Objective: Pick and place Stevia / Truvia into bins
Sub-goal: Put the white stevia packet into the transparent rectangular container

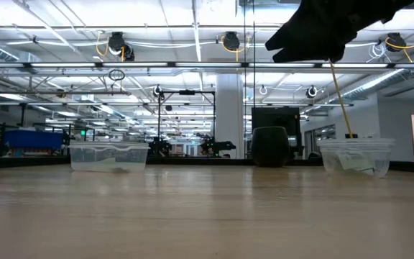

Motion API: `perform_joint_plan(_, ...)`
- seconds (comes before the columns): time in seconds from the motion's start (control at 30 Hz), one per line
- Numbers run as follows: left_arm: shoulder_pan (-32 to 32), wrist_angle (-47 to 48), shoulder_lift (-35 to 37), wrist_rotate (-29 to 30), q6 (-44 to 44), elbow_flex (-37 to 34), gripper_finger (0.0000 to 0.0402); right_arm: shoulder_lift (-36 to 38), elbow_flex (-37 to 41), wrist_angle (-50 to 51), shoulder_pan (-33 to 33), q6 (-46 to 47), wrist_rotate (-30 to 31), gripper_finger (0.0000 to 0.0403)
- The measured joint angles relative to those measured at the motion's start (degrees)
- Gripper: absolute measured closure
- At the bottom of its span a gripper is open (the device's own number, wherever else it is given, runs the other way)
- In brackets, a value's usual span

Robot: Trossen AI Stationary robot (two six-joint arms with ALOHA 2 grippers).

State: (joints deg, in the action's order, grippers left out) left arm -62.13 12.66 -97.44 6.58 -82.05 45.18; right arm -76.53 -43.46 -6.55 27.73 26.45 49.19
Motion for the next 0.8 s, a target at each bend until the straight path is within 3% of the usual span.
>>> perform_joint_plan(0.33, 0.4, 4.3, -0.5, 7.0, 14.8, 0.2, 0.0135, 0.0, 1.8, -6.0, 0.0, -1.7, 0.0, 0.0187)
perform_joint_plan(0.5, -0.4, 5.2, -0.6, 6.9, 23.2, 0.0, 0.0179, 0.0, 1.8, -6.1, 0.0, -1.9, 0.0, 0.0187)
perform_joint_plan(0.8, -1.7, 6.5, -0.8, 5.7, 26.9, 2.5, 0.0259, 0.0, 1.8, -6.1, 0.0, -1.3, 0.0, 0.0190)
